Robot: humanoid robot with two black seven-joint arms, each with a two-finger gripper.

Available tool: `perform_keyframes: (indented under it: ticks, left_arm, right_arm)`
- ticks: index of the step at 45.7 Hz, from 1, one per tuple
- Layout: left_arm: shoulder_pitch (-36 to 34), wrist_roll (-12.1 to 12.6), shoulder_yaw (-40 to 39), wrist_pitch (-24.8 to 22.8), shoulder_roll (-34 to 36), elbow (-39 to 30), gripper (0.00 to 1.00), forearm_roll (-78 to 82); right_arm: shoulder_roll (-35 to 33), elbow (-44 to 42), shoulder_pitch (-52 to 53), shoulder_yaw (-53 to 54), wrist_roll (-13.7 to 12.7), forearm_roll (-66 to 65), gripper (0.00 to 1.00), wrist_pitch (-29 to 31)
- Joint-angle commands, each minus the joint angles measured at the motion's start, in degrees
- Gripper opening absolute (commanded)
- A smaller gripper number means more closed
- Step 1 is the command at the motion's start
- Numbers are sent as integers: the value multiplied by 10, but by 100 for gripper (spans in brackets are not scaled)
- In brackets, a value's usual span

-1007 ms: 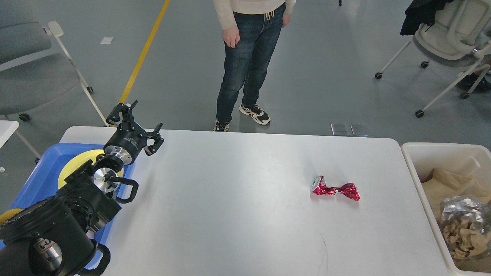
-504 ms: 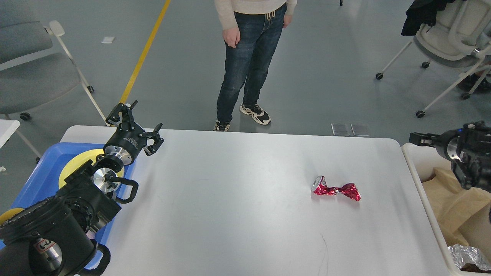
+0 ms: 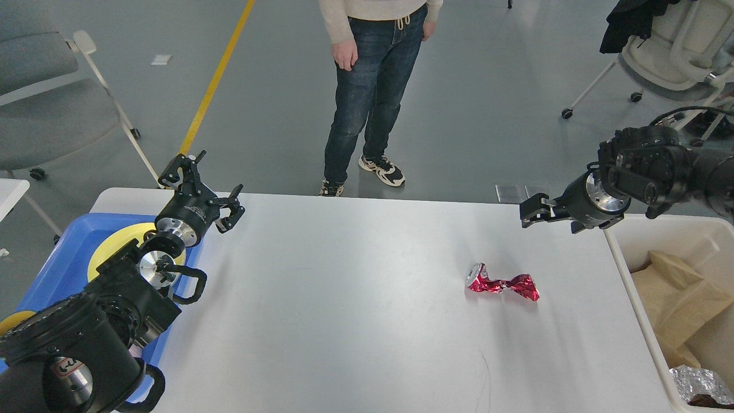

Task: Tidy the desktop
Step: 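Reach the right gripper down to the red candy wrapper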

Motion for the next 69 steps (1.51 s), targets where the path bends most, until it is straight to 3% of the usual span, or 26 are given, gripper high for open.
perform_keyframes:
  ticks: [1, 18, 23, 34, 39, 43, 46, 49, 52, 63, 69]
  left_arm:
    - [0, 0, 0, 0, 0, 0, 96, 0]
    - [0, 0, 0, 0, 0, 0, 96, 0]
    - [0, 0, 0, 0, 0, 0, 96, 0]
    - [0, 0, 0, 0, 0, 0, 96, 0]
    - [0, 0, 0, 0, 0, 0, 96, 0]
    - [0, 0, 0, 0, 0, 0, 96, 0]
    - [0, 0, 0, 0, 0, 0, 96, 0]
    - [0, 0, 0, 0, 0, 0, 96, 0]
    - [0, 0, 0, 0, 0, 0, 96, 0]
    - [0, 0, 0, 0, 0, 0, 96, 0]
    - [0, 0, 0, 0, 0, 0, 96, 0]
  right_arm:
    - [-1, 48, 36, 2, 0, 1, 100, 102]
    - [-19, 158, 226, -11, -2, 1, 100, 208]
    - [-18, 159, 271, -9, -2, 0, 100, 208]
    - [-17, 149, 248, 6, -2, 23, 100, 208]
    - [-18, 142, 171, 2, -5, 129, 100, 115]
    - [-16, 142, 112, -1, -7, 192, 100, 80]
    - [-14, 142, 77, -1, -10, 222, 96, 69]
    - [-13, 141, 50, -1, -11, 251, 84, 48]
    - [-13, 141, 28, -1, -12, 292, 83, 14]
    - [-16, 141, -41, 15, -79, 415, 91, -139]
    - [-15, 133, -76, 56, -113, 455, 92, -188]
